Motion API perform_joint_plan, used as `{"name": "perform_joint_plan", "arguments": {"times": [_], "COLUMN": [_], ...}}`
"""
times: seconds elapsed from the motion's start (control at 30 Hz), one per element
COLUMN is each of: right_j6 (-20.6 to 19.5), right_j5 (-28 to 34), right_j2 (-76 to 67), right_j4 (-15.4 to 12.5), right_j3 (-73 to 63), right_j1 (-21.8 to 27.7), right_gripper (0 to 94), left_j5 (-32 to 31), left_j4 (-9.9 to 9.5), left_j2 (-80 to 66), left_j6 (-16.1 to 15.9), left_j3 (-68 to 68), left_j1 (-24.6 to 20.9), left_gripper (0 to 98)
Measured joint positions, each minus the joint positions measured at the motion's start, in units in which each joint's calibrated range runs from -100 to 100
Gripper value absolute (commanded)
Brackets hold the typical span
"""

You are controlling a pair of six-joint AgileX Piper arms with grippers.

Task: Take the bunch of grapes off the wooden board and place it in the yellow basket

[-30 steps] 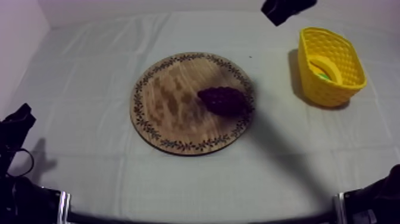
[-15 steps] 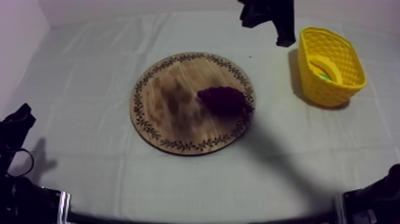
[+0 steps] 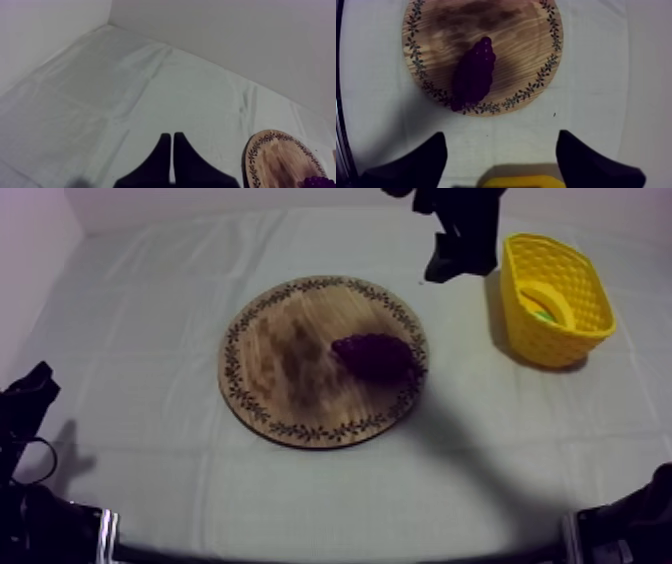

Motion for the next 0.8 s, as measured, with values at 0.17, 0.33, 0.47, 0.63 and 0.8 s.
{"name": "perform_joint_plan", "arguments": {"times": [0.17,0.33,0.47,0.63,0.8], "right_j6": [-1.15,-2.22,-2.77,-3.79,-4.99], "right_j5": [-0.72,-2.65,-4.54,-6.7,-7.29], "right_j2": [2.42,6.27,10.08,14.63,18.25], "right_j4": [-0.01,-0.61,-1.25,-1.74,-2.6], "right_j3": [-0.08,1.48,2.51,3.86,4.34], "right_j1": [0.32,0.89,1.05,0.71,0.03], "right_gripper": [73.3,73.5,73.4,73.2,72.9], "left_j5": [0.0,0.0,0.0,0.0,0.0], "left_j4": [0.0,0.0,0.0,0.0,0.0], "left_j2": [0.0,0.0,0.0,0.0,0.0], "left_j6": [0.0,0.0,0.0,0.0,0.0], "left_j3": [0.0,0.0,0.0,0.0,0.0], "left_j1": [0.0,0.0,0.0,0.0,0.0], "left_gripper": [0.0,0.0,0.0,0.0,0.0]}}
